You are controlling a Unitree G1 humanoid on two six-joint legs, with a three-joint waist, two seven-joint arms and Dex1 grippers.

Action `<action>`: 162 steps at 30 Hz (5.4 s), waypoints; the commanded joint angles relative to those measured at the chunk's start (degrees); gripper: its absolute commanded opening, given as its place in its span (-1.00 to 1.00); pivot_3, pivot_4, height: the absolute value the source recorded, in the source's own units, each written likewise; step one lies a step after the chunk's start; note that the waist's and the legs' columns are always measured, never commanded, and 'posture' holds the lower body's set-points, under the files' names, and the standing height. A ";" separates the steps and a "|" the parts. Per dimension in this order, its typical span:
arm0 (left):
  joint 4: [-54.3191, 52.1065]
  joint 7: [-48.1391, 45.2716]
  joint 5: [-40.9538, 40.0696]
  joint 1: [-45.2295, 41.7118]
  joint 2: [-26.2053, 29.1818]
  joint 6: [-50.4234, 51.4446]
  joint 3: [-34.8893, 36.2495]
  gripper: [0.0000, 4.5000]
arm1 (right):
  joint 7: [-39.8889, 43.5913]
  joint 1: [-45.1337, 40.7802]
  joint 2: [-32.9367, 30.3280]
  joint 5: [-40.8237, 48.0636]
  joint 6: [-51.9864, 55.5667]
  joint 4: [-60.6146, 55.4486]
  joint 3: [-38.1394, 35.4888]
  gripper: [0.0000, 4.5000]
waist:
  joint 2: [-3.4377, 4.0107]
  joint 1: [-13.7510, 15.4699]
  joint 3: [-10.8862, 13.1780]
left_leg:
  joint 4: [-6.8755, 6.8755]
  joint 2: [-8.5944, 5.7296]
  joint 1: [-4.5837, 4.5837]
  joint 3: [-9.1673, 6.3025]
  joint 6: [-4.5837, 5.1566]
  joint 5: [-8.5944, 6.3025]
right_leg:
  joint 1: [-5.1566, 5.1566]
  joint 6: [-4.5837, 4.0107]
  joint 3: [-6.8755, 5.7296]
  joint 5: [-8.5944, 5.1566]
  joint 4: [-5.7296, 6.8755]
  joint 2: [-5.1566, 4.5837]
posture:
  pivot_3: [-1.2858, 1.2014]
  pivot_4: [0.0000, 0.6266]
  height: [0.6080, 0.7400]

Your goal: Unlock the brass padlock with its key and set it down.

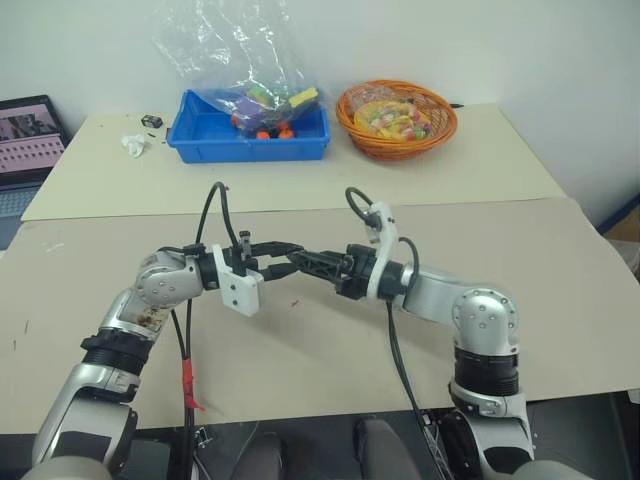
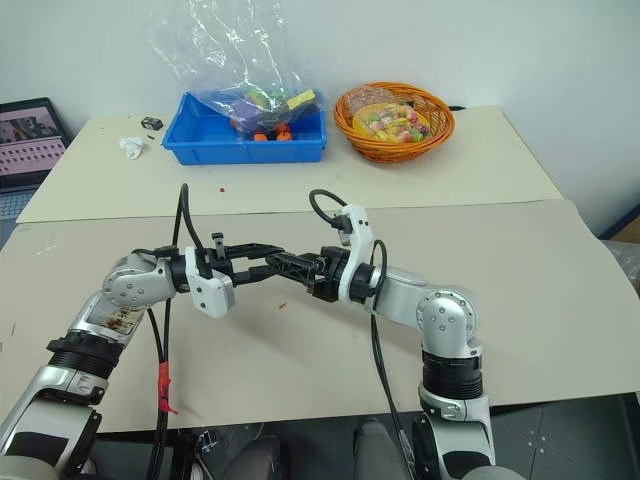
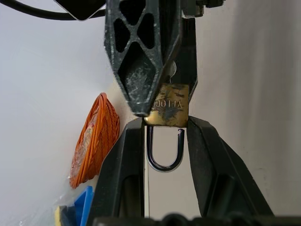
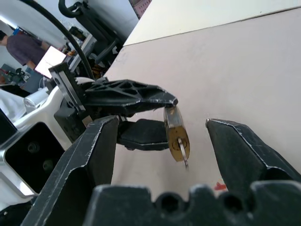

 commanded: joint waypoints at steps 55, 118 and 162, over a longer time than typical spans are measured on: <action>-5.49 1.32 -3.83 -0.27 -0.14 5.54 1.08 0.61 | -0.35 0.55 -0.36 2.51 -0.35 -2.74 1.05 -0.94 | 0.00 -0.05 0.00 | 0.00 0.00 0.00 -0.01 0.00 0.00 | 0.00 0.00 0.00 0.00 0.02 0.00 | 0.03 -0.52 1.00; -27.63 -19.26 -49.78 5.31 1.73 91.18 10.64 -0.98 | 30.98 5.49 -16.30 5.29 -8.91 -6.27 2.99 -0.94 | 0.03 -0.78 0.02 | -0.02 0.01 0.17 -0.07 0.05 -0.03 | 0.07 -0.04 0.08 0.02 -0.08 0.09 | 0.03 -0.52 1.00; -28.59 -16.30 -48.59 5.63 0.40 92.48 12.36 -0.98 | 31.51 -0.13 -11.22 -10.02 -14.05 7.70 9.16 -0.94 | 0.03 0.17 0.02 | -0.04 0.00 0.13 -0.10 0.02 -0.02 | 0.04 -0.08 0.08 0.04 -0.04 0.06 | 0.03 -0.52 1.00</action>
